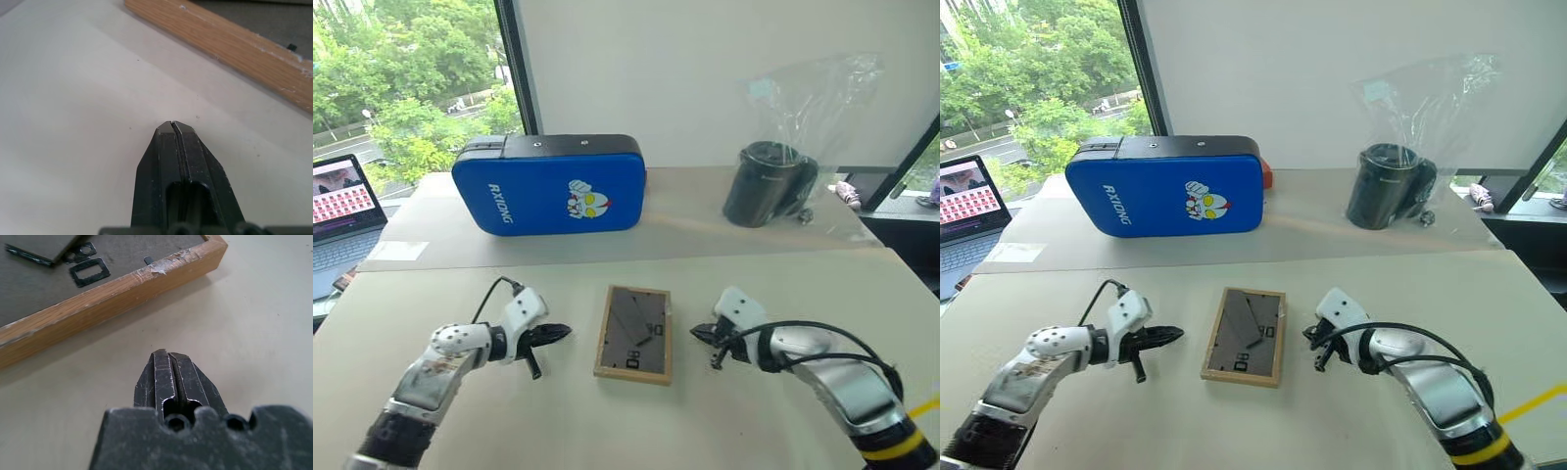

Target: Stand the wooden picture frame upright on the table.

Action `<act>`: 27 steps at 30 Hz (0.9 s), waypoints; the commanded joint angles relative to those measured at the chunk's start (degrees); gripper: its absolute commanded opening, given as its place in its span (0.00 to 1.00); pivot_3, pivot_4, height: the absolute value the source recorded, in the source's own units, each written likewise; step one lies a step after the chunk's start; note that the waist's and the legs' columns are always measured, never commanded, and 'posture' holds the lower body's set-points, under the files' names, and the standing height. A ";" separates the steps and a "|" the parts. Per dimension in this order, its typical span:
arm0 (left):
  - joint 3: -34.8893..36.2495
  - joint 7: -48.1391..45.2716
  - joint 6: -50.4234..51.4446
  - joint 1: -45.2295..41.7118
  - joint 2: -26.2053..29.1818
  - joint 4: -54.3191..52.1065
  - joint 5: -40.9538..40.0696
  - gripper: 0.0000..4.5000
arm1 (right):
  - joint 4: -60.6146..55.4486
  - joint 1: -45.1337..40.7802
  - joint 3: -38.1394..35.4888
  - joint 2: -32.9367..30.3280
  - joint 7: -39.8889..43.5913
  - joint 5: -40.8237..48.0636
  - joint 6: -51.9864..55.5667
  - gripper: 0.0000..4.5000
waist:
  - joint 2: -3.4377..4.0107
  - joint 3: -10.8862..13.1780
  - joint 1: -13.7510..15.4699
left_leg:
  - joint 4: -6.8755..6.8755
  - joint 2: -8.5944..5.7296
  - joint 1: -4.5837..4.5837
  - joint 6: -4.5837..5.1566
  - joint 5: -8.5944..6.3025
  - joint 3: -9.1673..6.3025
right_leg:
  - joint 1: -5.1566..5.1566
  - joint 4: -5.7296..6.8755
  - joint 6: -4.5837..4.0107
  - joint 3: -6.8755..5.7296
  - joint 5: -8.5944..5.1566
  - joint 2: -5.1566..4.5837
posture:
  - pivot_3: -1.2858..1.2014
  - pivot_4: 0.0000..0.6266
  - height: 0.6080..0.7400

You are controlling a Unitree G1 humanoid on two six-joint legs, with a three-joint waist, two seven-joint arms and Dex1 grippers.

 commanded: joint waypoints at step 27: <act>0.49 -1.96 -0.77 7.01 4.12 -5.71 3.20 0.00 | -7.98 -3.78 9.72 8.12 -0.16 -3.05 11.36 0.01 | 0.03 -0.01 -1.81 | -0.04 0.03 0.16 0.06 -0.03 -0.05 | 0.02 0.08 -0.02 0.01 -0.02 0.03 | 0.52 0.24 1.00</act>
